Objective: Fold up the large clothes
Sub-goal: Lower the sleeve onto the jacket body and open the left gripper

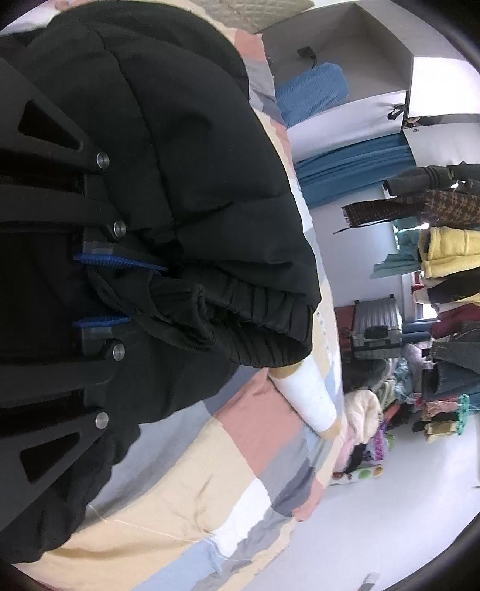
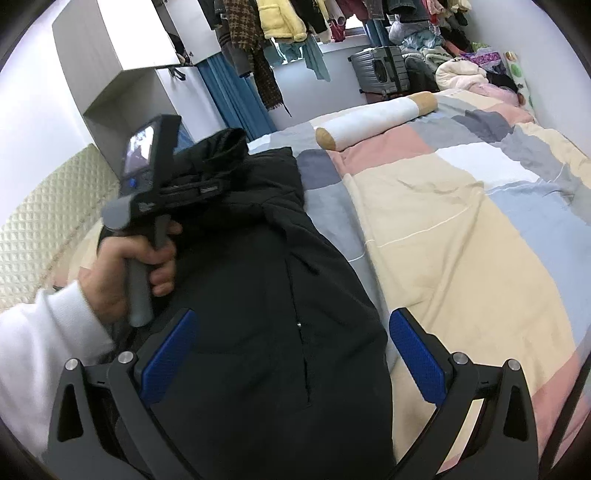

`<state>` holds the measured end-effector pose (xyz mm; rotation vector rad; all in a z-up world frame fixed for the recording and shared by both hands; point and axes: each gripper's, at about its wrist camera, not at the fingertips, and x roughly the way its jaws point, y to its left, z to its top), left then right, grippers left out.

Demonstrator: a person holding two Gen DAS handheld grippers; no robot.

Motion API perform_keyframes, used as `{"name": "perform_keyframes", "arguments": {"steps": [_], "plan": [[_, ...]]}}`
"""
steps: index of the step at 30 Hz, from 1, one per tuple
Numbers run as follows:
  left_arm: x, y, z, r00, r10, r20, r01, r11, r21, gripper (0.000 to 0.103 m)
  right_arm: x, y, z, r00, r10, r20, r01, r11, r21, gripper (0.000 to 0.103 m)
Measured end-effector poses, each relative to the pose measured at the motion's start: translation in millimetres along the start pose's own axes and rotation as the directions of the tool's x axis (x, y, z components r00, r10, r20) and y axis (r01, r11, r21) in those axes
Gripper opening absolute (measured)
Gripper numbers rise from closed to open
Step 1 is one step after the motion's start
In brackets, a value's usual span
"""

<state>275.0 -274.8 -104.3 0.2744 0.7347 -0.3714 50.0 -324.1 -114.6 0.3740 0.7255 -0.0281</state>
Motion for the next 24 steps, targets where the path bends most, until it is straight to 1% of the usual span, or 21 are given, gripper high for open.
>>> {"name": "perform_keyframes", "arguments": {"steps": [2, 3, 5, 7, 8, 10, 12, 16, 18, 22, 24], "plan": [[-7.6, -1.5, 1.2, 1.0, 0.012, -0.015, -0.012, 1.0, 0.012, 0.025, -2.1, 3.6, 0.4, 1.0, -0.012, 0.008, 0.012, 1.0, -0.012, 0.103], [-11.7, -1.4, 0.8, 1.0, 0.019, -0.021, -0.019, 1.0, 0.019, 0.029, -3.6, 6.0, 0.2, 1.0, -0.021, 0.014, 0.021, 1.0, -0.022, 0.103], [-18.5, -2.7, -1.8, 0.999, 0.038, -0.036, -0.037, 0.999, 0.035, 0.042, -5.8, 8.8, 0.1, 0.999, -0.028, 0.019, 0.029, 0.999, -0.031, 0.103], [-30.6, -6.1, -6.9, 0.998, 0.052, -0.026, -0.051, 0.997, 0.056, 0.067, -7.9, 12.4, -0.5, 0.999, -0.035, 0.024, 0.036, 0.998, -0.043, 0.103], [-37.1, -7.8, -8.8, 0.998, 0.06, -0.013, -0.058, 0.996, 0.066, 0.07, -9.3, 13.8, -0.8, 0.999, -0.041, 0.027, 0.042, 0.998, -0.049, 0.103], [-52.4, -10.3, -12.7, 0.998, 0.066, 0.013, -0.067, 0.995, 0.078, 0.072, -11.0, 15.6, -0.4, 0.998, -0.052, 0.036, 0.054, 0.997, -0.054, 0.103], [-70.4, -8.4, -16.0, 0.998, 0.063, 0.02, -0.064, 0.996, 0.069, 0.072, -11.3, 17.2, 1.0, 0.997, -0.063, 0.041, 0.065, 0.996, -0.058, 0.103], [-105.3, 0.6, -21.3, 0.997, 0.054, 0.055, -0.056, 0.997, 0.044, 0.072, -13.0, 20.2, 3.8, 0.997, -0.052, 0.061, 0.055, 0.997, -0.06, 0.103], [-125.8, 6.5, -24.8, 0.996, 0.055, 0.074, -0.056, 0.998, 0.021, 0.072, -14.9, 23.9, 4.5, 0.996, -0.045, 0.074, 0.05, 0.996, -0.068, 0.103], [-172.5, 31.3, -40.6, 0.994, 0.026, 0.104, -0.018, 0.997, -0.081, 0.072, -18.8, 37.3, 3.4, 0.995, -0.024, 0.093, 0.034, 0.994, -0.105, 0.103], [-189.1, 41.8, -47.1, 0.993, 0.024, 0.118, -0.011, 0.994, -0.108, 0.072, -21.0, 43.0, 2.4, 0.995, -0.017, 0.101, 0.029, 0.992, -0.124, 0.103]]}}
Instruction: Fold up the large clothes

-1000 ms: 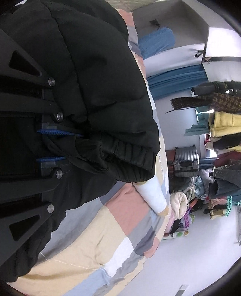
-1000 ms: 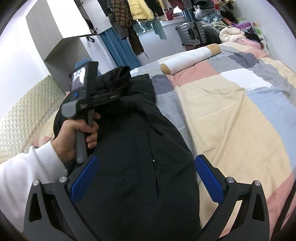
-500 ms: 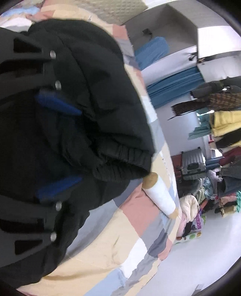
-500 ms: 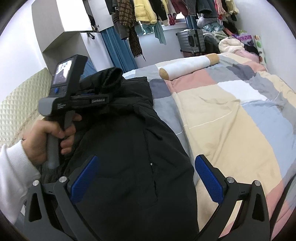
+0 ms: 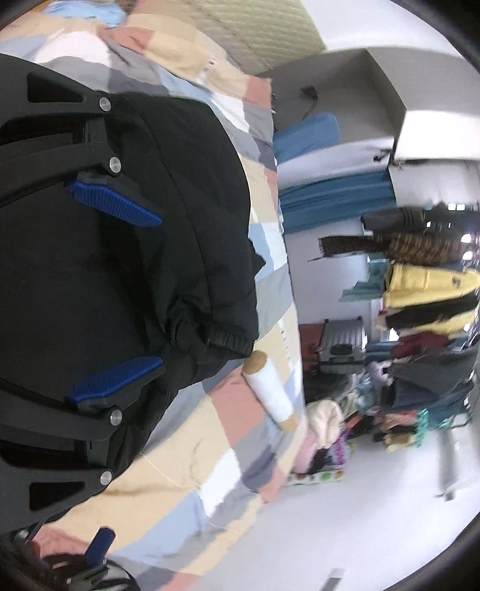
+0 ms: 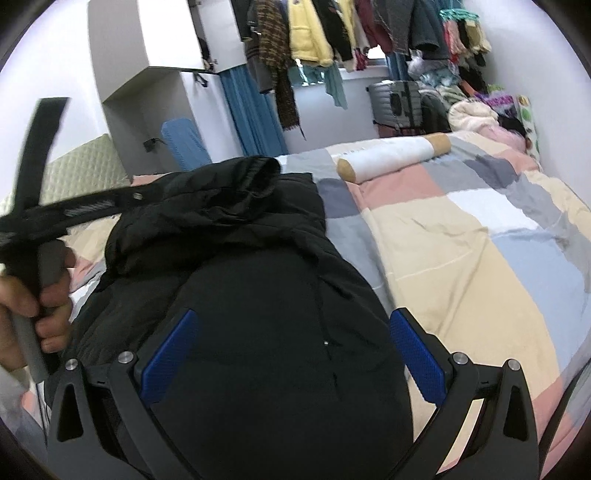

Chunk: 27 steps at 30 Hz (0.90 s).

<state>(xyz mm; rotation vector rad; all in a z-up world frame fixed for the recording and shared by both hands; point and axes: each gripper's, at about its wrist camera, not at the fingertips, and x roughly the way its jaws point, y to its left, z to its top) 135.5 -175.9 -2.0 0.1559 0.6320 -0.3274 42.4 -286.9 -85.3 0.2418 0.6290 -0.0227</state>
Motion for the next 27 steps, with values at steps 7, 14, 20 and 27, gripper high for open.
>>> {"name": "perform_keyframes", "arguments": {"steps": [7, 14, 20, 27], "plan": [[-58.0, 51.8, -28.6, 0.999, -0.002, 0.042, 0.007, 0.991, -0.134, 0.072, -16.2, 20.2, -1.7, 1.0, 0.011, 0.027, -0.01, 0.999, -0.032, 0.103], [-85.9, 88.5, -57.7, 0.998, -0.01, 0.063, 0.024, 0.974, -0.224, 0.073, -24.7, 41.3, -0.2, 0.999, 0.032, 0.038, -0.03, 0.998, -0.053, 0.103], [-106.4, 105.6, -71.8, 0.996, -0.001, 0.089, 0.024, 0.968, -0.251, 0.072, -39.3, 57.7, 0.5, 0.997, 0.046, 0.061, -0.042, 0.997, -0.071, 0.103], [-120.1, 122.9, -89.2, 0.996, 0.018, 0.092, 0.008, 0.96, -0.279, 0.072, -24.7, 57.7, 21.8, 0.997, 0.076, 0.024, -0.077, 0.997, 0.026, 0.103]]}}
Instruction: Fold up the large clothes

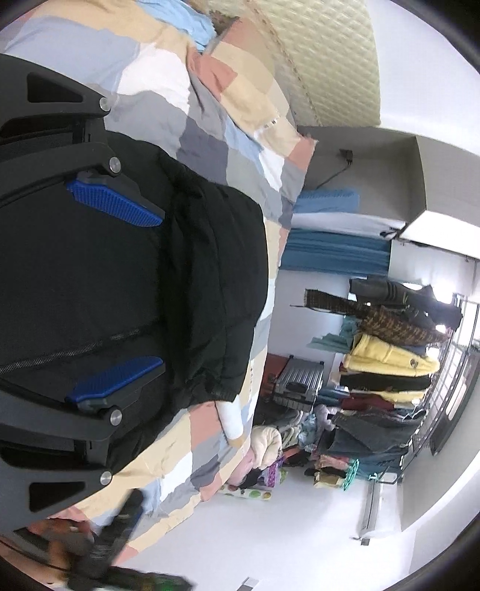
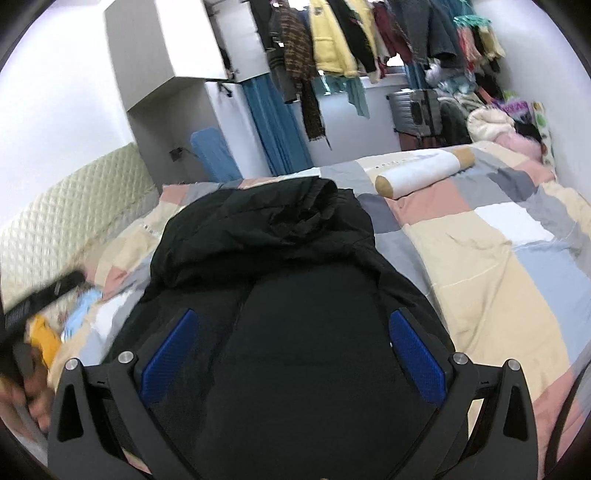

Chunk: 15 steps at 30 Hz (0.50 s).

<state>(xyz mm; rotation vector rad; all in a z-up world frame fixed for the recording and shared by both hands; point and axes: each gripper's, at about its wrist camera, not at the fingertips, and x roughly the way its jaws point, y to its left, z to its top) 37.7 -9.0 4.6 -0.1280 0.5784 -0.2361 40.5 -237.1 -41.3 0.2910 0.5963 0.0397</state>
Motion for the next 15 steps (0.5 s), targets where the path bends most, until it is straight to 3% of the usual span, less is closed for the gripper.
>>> {"name": "perform_keyframes", "arguments": {"steps": [4, 7, 12, 15], "plan": [[10.2, 17.9, -7.8, 1.0, 0.009, -0.003, -0.009, 1.0, -0.019, 0.072, 38.4, 5.9, 31.5, 0.999, 0.03, -0.021, -0.03, 1.0, -0.001, 0.103], [16.5, 28.8, -12.2, 1.0, 0.025, 0.002, -0.025, 0.999, -0.027, 0.072, 73.0, 11.7, 52.5, 1.0, 0.006, -0.028, -0.007, 0.999, -0.034, 0.103], [30.8, 43.8, -21.7, 0.999, 0.046, 0.007, -0.046, 0.999, -0.009, 0.072, 131.2, -2.4, 74.9, 0.998, 0.024, -0.05, -0.02, 0.997, 0.076, 0.102], [44.4, 59.0, -19.5, 1.0, 0.016, -0.024, -0.018, 0.997, -0.081, 0.072, 165.7, -10.6, 80.2, 0.996, 0.03, -0.08, -0.018, 0.989, 0.145, 0.096]]}}
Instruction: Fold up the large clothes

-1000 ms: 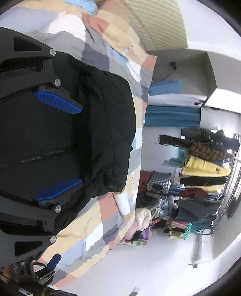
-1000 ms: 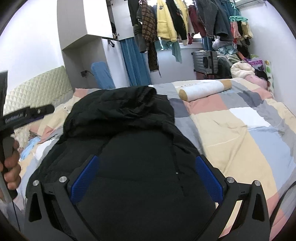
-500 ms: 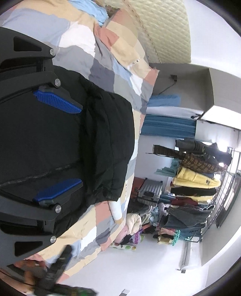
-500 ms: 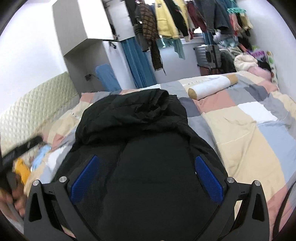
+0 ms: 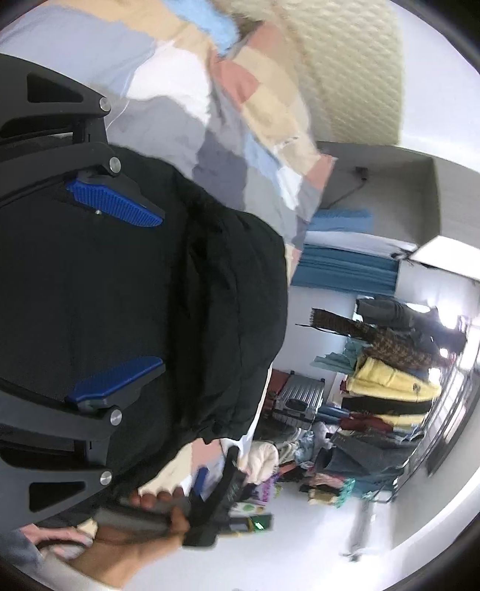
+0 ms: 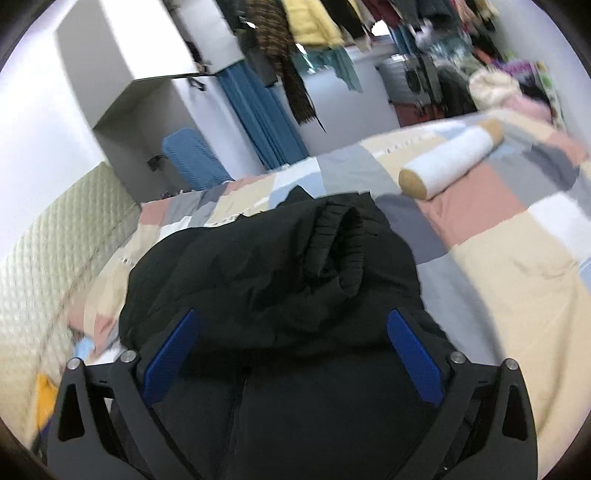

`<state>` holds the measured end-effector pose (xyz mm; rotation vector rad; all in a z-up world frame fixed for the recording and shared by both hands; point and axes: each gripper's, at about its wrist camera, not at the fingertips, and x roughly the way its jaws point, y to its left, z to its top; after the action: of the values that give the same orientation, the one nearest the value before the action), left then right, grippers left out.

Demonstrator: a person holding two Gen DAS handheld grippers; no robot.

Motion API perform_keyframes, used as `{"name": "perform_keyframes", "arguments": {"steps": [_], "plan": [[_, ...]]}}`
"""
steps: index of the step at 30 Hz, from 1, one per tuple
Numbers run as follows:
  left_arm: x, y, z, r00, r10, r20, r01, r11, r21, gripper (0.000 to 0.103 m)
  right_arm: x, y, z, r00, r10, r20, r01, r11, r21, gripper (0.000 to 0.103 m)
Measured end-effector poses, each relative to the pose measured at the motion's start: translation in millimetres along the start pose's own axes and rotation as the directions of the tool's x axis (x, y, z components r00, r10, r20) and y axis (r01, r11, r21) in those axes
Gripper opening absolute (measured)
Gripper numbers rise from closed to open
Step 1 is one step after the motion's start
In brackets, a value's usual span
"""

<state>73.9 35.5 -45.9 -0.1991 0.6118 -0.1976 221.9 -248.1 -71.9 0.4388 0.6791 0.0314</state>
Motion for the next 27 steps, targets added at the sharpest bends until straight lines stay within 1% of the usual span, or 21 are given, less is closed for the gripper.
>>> {"name": "perform_keyframes", "arguments": {"steps": [3, 5, 6, 7, 8, 10, 12, 13, 14, 15, 17, 19, 21, 22, 23, 24, 27], "plan": [[8.3, 10.3, 1.7, 1.0, -0.029, -0.009, 0.029, 0.999, -0.041, 0.072, 33.7, -9.8, 2.2, 0.999, -0.001, -0.037, 0.004, 0.997, 0.078, 0.087], [15.8, 14.9, -0.8, 1.0, -0.01, -0.017, 0.01, 0.999, -0.034, 0.072, 47.2, -17.7, -0.4, 0.999, 0.009, -0.044, -0.002, 0.988, 0.156, 0.084], [19.1, 17.7, -1.4, 1.0, -0.005, -0.025, 0.004, 0.999, -0.034, 0.072, 54.6, -21.5, -3.5, 0.999, 0.02, -0.051, -0.009, 0.98, 0.2, 0.08], [24.1, 21.9, -2.7, 0.999, -0.007, -0.039, 0.005, 0.999, -0.043, 0.072, 59.5, -22.6, -5.4, 0.998, 0.03, -0.056, -0.017, 0.975, 0.222, 0.077], [26.4, 23.7, -3.2, 0.999, -0.011, -0.047, 0.008, 0.999, -0.052, 0.072, 63.9, -22.9, -8.3, 0.997, 0.038, -0.061, -0.022, 0.972, 0.234, 0.074], [32.0, 28.6, -3.8, 0.998, -0.021, -0.064, 0.016, 0.997, -0.077, 0.072, 68.6, -20.4, -10.7, 0.998, 0.029, -0.064, -0.014, 0.975, 0.223, 0.067], [34.2, 30.2, -3.6, 0.997, -0.025, -0.068, 0.019, 0.996, -0.089, 0.072, 67.5, -17.2, -9.5, 0.999, -0.002, -0.053, 0.013, 0.98, 0.198, 0.048], [35.2, 31.1, -3.6, 0.997, -0.025, -0.07, 0.018, 0.996, -0.091, 0.072, 63.5, -16.2, -8.0, 0.999, -0.01, -0.031, 0.016, 0.982, 0.189, 0.04], [36.4, 31.3, -3.6, 0.997, -0.024, -0.071, 0.017, 0.996, -0.091, 0.072, 58.7, -14.4, -6.0, 1.0, -0.013, -0.008, 0.014, 0.984, 0.176, 0.028], [36.5, 30.2, -3.7, 0.997, -0.023, -0.072, 0.016, 0.996, -0.091, 0.072, 54.2, -11.7, -3.7, 1.0, -0.018, 0.011, 0.016, 0.987, 0.157, 0.023], [37.5, 30.1, -4.1, 0.997, -0.022, -0.076, 0.016, 0.996, -0.089, 0.072, 42.7, -5.1, 1.9, 0.998, -0.024, 0.052, 0.019, 0.995, 0.101, 0.018], [36.6, 29.3, -5.0, 0.997, -0.025, -0.075, 0.018, 0.996, -0.089, 0.072, 27.7, 0.6, 5.6, 0.994, -0.022, 0.106, 0.017, 0.999, 0.045, 0.016], [35.6, 29.2, -5.3, 0.997, -0.031, -0.075, 0.024, 0.996, -0.087, 0.072, 14.3, -3.8, 9.8, 0.989, 0.016, 0.145, -0.023, 0.999, 0.049, 0.014], [34.9, 28.6, -5.6, 0.997, -0.028, -0.073, 0.022, 0.997, -0.08, 0.072, 11.2, -9.4, 12.1, 0.988, 0.016, 0.154, -0.026, 0.998, 0.063, 0.011], [34.5, 27.4, -6.3, 0.997, -0.024, -0.071, 0.018, 0.997, -0.073, 0.072, 9.3, -15.1, 12.2, 0.987, -0.009, 0.159, -0.003, 0.997, 0.075, 0.011], [34.4, 26.3, -6.7, 0.997, -0.018, -0.07, 0.013, 0.998, -0.066, 0.072, 11.6, -23.3, 11.6, 0.989, -0.025, 0.144, 0.013, 0.996, 0.084, 0.011], [35.7, 23.9, -7.2, 0.997, -0.007, -0.073, 0.003, 0.999, -0.052, 0.072, 29.5, -40.7, 9.5, 0.995, -0.061, 0.073, 0.053, 0.994, 0.1, 0.01]]}}
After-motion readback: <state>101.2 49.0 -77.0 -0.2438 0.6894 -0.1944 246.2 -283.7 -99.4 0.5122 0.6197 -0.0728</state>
